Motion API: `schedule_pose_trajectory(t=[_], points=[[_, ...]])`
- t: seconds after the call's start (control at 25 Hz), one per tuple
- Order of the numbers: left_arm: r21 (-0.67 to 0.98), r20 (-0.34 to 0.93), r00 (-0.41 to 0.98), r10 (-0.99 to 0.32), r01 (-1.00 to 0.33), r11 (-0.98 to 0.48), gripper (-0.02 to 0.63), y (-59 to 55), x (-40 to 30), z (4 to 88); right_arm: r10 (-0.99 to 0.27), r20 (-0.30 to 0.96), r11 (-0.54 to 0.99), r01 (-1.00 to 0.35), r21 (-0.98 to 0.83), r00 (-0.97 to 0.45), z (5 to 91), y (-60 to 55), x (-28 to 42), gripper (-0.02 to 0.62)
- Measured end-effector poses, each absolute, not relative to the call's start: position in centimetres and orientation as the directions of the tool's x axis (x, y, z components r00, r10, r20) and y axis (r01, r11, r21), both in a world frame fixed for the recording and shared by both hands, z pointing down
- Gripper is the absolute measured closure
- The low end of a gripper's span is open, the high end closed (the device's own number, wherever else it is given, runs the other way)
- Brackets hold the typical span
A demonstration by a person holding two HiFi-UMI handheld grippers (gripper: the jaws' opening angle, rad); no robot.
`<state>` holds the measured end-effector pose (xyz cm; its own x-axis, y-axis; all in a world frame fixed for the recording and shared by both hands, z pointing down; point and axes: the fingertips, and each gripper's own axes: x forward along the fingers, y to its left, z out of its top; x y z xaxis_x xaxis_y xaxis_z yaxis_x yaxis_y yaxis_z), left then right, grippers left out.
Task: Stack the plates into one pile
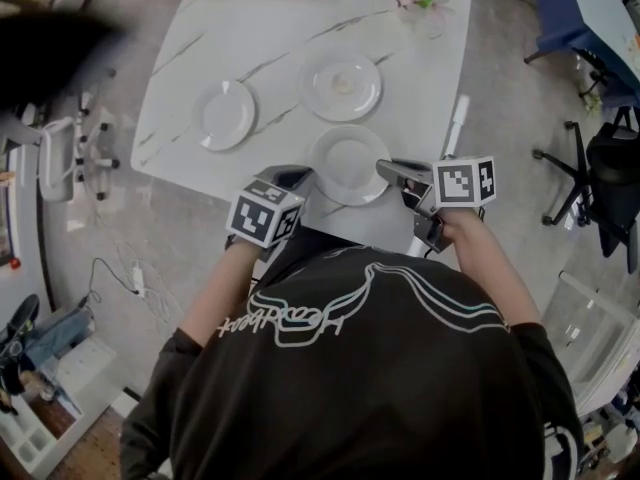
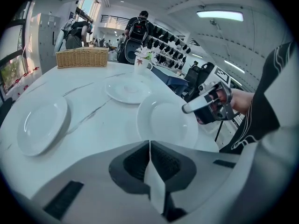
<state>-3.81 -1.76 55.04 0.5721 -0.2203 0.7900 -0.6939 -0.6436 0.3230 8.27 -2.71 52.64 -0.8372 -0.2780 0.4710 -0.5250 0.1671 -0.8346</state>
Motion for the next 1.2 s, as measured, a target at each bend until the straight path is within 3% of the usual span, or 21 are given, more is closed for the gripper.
schedule_pose_trajectory(t=[0.8, 1.2], points=[[0.322, 0.743, 0.575, -0.342, -0.756, -0.57, 0.575, -7.2, -8.0, 50.8, -0.433, 0.371, 0.143, -0.469, -0.872, -0.822, 48.2, -10.6, 8.8, 0.56], [0.344, 0.741, 0.556, -0.376, -0.796, -0.498, 0.575, -9.6, -10.4, 51.0, -0.506, 0.381, 0.074, -0.479, -0.875, -0.774, 48.8, -16.0, 9.7, 0.56]])
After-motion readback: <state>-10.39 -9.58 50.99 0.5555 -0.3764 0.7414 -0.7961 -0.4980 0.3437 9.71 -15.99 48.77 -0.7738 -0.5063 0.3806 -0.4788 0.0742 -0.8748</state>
